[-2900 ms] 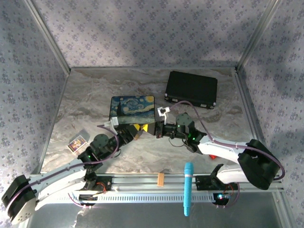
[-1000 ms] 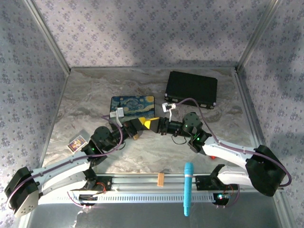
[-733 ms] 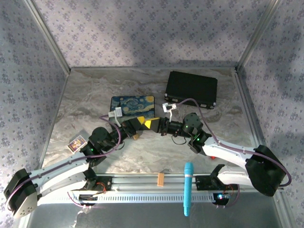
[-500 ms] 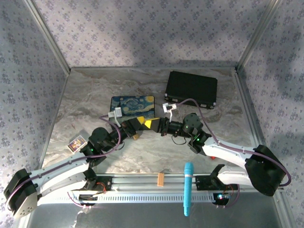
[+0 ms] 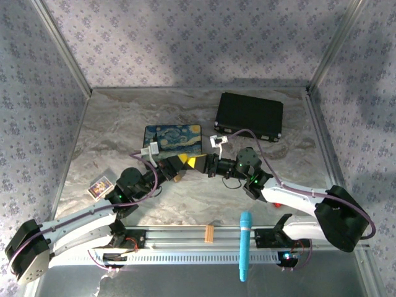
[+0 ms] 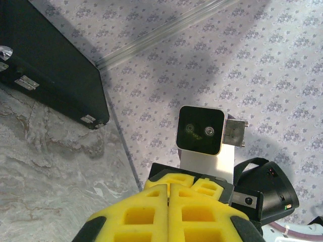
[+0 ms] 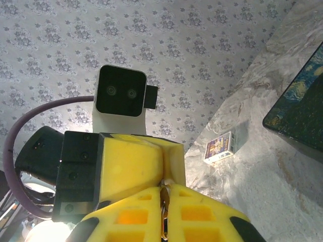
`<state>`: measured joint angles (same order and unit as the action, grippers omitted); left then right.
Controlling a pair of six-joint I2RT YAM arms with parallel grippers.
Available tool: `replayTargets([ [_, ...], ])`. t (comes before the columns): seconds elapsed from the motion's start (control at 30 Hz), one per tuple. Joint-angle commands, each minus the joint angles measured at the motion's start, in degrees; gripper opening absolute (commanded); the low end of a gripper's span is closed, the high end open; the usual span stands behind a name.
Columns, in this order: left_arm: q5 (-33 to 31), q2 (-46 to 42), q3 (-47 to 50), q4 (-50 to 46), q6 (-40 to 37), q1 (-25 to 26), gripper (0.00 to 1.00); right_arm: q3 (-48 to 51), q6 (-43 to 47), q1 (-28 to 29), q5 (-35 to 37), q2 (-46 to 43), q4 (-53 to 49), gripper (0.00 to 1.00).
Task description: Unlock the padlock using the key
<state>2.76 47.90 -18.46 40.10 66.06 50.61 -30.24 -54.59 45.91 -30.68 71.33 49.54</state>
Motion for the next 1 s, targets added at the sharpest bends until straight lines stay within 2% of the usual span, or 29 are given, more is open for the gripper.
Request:
replayTargets([
  [0.0,1.02,-0.61,-0.09,1.48,0.12,0.2,0.0,-0.57,0.54,0.05,0.87,0.39,3.05,0.03],
  [0.17,-0.57,-1.18,-0.05,-0.42,-0.05,0.14,0.0,0.08,0.79,-0.08,0.57,0.14,1.98,0.0],
  [0.2,-1.09,-1.3,-0.16,-1.56,-0.24,0.08,0.11,0.21,0.95,-0.11,0.74,0.03,1.49,0.0],
  [0.27,-3.05,-2.91,-0.58,-5.47,-1.22,-0.12,0.63,0.85,1.23,-0.33,1.25,-0.14,0.59,0.0],
  [0.3,-4.35,-3.97,-0.77,-8.13,-2.01,-0.22,0.83,1.05,1.42,-0.51,1.52,-0.19,-0.42,0.0],
  [0.33,-6.36,-5.56,-1.32,-12.47,-3.23,-0.23,0.95,1.22,1.84,-0.76,1.67,-0.29,-1.85,0.0],
  [0.37,-8.73,-7.4,-1.94,-17.57,-4.5,-0.25,1.0,1.6,2.19,-0.86,2.03,-0.39,-2.85,0.0],
  [0.5,-16.4,-12.2,-2.55,-32.37,-5.67,-0.66,0.99,2.43,3.64,-1.49,3.4,-0.43,-7.97,0.0],
  [0.63,-20.46,-9.7,-3.99,-44.5,-4.86,-0.59,0.87,2.53,6.22,-1.08,5.46,-0.45,-14.51,0.0],
  [0.73,-20.08,-5.97,-1.66,-42.42,-4.64,-0.5,0.77,3.66,6.44,-1.08,6.35,-0.07,-14.72,0.0],
  [0.9,-22.75,2.34,1.19,-36.36,-8.98,-0.47,0.76,4.56,6.81,-0.91,7.34,1.12,-15.05,0.0],
  [0.97,-22.52,6.0,1.9,-31.61,-10.72,-0.42,0.71,5.05,6.64,-0.72,7.39,1.92,-13.82,0.0],
])
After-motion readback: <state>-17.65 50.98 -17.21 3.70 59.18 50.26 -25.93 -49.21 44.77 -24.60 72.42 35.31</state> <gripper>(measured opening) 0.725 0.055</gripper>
